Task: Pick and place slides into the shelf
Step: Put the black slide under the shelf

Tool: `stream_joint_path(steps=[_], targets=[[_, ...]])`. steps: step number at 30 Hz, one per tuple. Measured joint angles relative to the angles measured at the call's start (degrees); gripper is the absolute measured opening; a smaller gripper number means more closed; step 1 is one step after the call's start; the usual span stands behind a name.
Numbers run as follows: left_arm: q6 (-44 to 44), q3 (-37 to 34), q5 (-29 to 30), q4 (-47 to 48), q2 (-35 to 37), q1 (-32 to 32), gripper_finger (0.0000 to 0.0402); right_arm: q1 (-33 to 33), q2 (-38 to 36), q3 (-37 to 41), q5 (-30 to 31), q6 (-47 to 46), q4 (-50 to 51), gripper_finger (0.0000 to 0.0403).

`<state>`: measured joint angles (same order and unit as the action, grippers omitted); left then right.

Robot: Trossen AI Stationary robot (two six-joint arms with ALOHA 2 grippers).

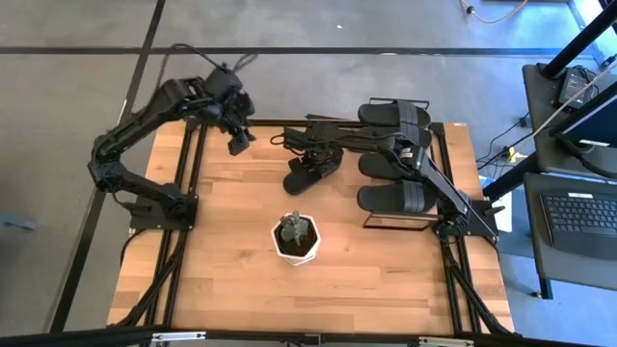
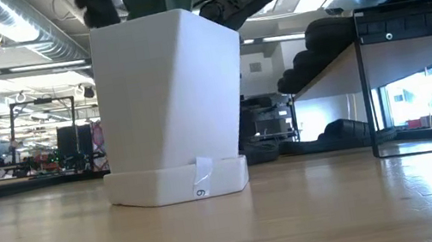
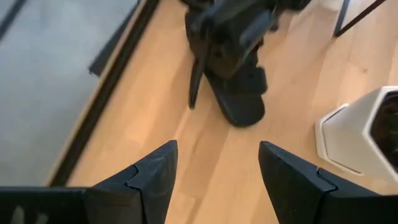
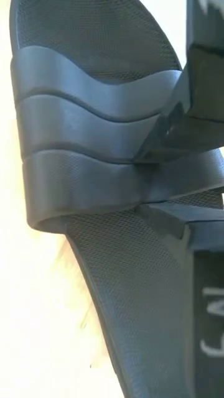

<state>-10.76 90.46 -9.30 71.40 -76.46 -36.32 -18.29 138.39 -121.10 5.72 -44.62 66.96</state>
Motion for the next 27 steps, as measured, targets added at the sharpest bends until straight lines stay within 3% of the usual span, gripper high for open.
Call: stream_joint_path(steps=[4, 11, 17, 22, 27], targets=[[2.22, -10.22, -0.17, -4.48, 0.27, 0.59, 0.0218, -0.03, -0.06, -0.02, 0.02, 0.04, 0.07, 0.0114], [9.84, -26.69, -4.61, -22.09, 1.43, 2.28, 0.0218, -0.03, -0.07, -0.04, 0.17, 0.22, 0.25, 0.0115], [16.34, -35.81, -4.98, -29.18, 1.54, 3.72, 0.0218, -0.03, -0.11, -0.04, 0.17, 0.31, 0.36, 0.0115], [21.65, -43.02, -4.75, -40.6, 1.54, 5.74, 0.0218, -0.03, -0.15, -0.09, 0.17, 1.53, 0.48, 0.0115], [25.71, -48.68, -1.77, -48.23, 1.54, 7.89, 0.0218, -0.03, -0.15, -0.09, 0.17, 1.6, 0.5, 0.0115]])
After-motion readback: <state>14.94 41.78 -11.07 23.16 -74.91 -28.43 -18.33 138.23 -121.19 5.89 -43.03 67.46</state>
